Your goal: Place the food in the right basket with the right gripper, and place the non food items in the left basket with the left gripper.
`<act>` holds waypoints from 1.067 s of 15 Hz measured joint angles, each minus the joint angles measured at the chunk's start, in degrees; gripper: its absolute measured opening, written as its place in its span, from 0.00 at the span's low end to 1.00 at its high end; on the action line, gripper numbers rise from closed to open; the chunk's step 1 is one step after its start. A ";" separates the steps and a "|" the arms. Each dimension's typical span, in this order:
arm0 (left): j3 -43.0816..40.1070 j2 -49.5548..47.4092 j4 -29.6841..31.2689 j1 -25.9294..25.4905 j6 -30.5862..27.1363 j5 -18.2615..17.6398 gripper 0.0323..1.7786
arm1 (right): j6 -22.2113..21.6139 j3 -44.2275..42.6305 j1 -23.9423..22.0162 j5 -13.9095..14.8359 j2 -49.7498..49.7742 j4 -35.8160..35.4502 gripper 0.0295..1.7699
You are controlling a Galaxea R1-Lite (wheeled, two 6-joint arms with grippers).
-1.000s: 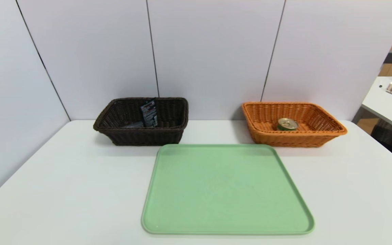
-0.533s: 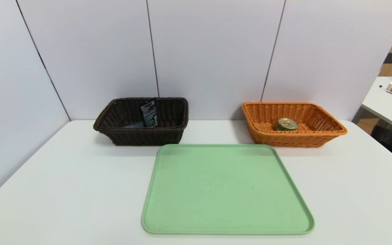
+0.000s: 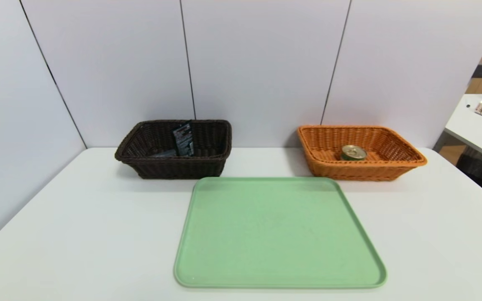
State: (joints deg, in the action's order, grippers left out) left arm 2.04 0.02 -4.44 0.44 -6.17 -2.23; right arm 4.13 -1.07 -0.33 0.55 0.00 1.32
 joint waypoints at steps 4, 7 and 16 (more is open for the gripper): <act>-0.50 -0.02 0.17 0.00 0.24 -0.22 0.95 | -1.29 0.22 0.15 -1.06 0.05 1.18 0.96; -0.55 -0.02 0.12 0.00 0.24 -0.33 0.95 | -1.24 0.13 0.15 -1.17 0.07 1.13 0.96; -0.63 -0.02 0.22 0.00 0.57 -0.05 0.95 | -2.99 0.48 0.15 -0.79 0.07 0.17 0.96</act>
State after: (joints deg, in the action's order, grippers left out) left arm 1.40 0.00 -4.22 0.44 -5.60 -2.28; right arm 1.15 -0.60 -0.18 -0.24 0.07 1.49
